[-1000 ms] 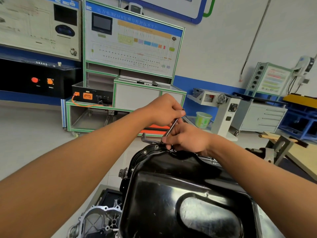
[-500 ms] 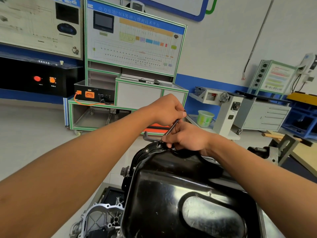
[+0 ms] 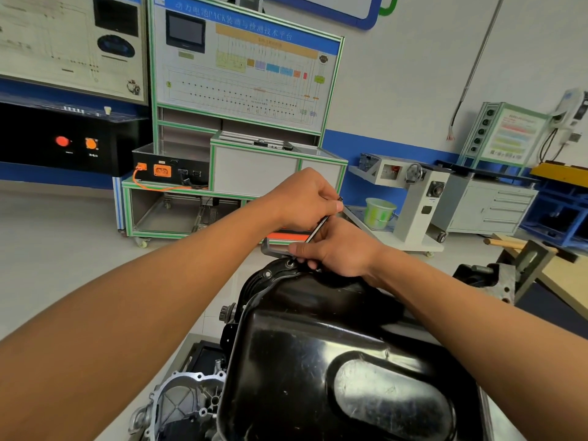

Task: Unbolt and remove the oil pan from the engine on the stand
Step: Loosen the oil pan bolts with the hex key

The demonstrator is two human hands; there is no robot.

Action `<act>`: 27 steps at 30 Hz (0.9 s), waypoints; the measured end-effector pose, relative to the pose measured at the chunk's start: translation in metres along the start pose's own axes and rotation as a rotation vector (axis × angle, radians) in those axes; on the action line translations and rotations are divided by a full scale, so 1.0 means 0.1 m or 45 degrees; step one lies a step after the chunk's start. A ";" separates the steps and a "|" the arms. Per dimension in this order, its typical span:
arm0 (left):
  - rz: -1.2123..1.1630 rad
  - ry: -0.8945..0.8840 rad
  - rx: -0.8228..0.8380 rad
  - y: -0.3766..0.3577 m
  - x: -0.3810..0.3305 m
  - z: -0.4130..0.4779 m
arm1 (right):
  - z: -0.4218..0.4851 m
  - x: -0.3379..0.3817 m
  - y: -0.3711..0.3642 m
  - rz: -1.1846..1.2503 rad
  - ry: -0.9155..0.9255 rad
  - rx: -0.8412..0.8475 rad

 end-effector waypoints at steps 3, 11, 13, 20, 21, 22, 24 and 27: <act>-0.023 -0.004 -0.007 -0.01 0.02 -0.02 | -0.02 0.03 0.00 -0.052 0.021 -0.024; -0.103 -0.016 -0.011 -0.05 0.02 -0.07 | -0.14 0.16 0.05 -0.075 0.175 -0.176; -0.096 -0.032 0.045 -0.12 -0.02 -0.06 | -0.14 0.10 0.08 -0.097 0.110 -0.225; -0.044 -0.085 0.207 -0.25 -0.05 0.03 | -0.06 -0.10 0.10 -0.162 -0.100 -0.279; -0.049 -0.090 0.230 -0.27 -0.05 0.04 | -0.06 -0.12 0.11 -0.173 -0.111 -0.281; -0.062 -0.088 0.249 -0.29 -0.05 0.04 | -0.05 -0.14 0.10 -0.194 -0.120 -0.289; -0.105 -0.081 0.272 -0.31 -0.04 0.05 | -0.05 -0.17 0.12 -0.256 -0.151 -0.330; -0.160 -0.061 0.283 -0.31 -0.02 0.06 | -0.05 -0.16 0.13 -0.273 -0.149 -0.335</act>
Point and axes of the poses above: each hand's wrist, its own z-axis towards the middle knuckle, its own y-axis out of the back of the hand, x = y × z, the point moved 10 cm from there along z, towards the middle knuckle, and after that the axes turned 13 degrees about -y, right-handed, at the moved point
